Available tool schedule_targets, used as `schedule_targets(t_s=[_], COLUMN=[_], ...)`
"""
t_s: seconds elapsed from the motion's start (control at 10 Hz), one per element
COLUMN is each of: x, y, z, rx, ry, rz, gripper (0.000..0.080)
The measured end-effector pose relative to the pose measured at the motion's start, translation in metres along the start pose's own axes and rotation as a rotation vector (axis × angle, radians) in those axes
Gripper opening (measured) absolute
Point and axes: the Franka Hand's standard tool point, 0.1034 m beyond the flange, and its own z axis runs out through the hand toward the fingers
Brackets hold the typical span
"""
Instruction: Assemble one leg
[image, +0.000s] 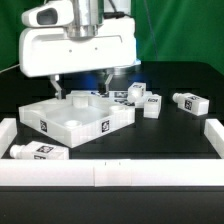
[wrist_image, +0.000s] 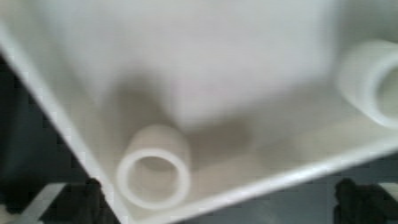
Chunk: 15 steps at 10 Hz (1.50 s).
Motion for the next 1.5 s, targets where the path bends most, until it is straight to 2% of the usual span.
schedule_targets(t_s=[0.1,0.4,0.5,0.7,0.9,1.1,1.3,1.4,1.5], x=[-0.004,-0.003,0.001,0.0,-0.006,-0.017,-0.023,-0.023,-0.023], y=[0.005,0.004,0.013,0.036,0.048,0.054,0.055,0.055,0.055], z=[0.005,0.005,0.007,0.017,0.031,0.048,0.051,0.052,0.052], rx=[0.003,0.002,-0.013,-0.025,-0.018,-0.007,-0.002,-0.002,-0.002], ry=[-0.007,-0.008,-0.016,-0.022,-0.041,-0.065,-0.072,-0.072,-0.072], rz=[-0.01,0.001,-0.065,-0.079,-0.067,-0.06,-0.051,-0.051,-0.051], gripper=[0.0649,0.0649,0.0649,0.0649,0.0649,0.0649,0.0649,0.0555,0.0406])
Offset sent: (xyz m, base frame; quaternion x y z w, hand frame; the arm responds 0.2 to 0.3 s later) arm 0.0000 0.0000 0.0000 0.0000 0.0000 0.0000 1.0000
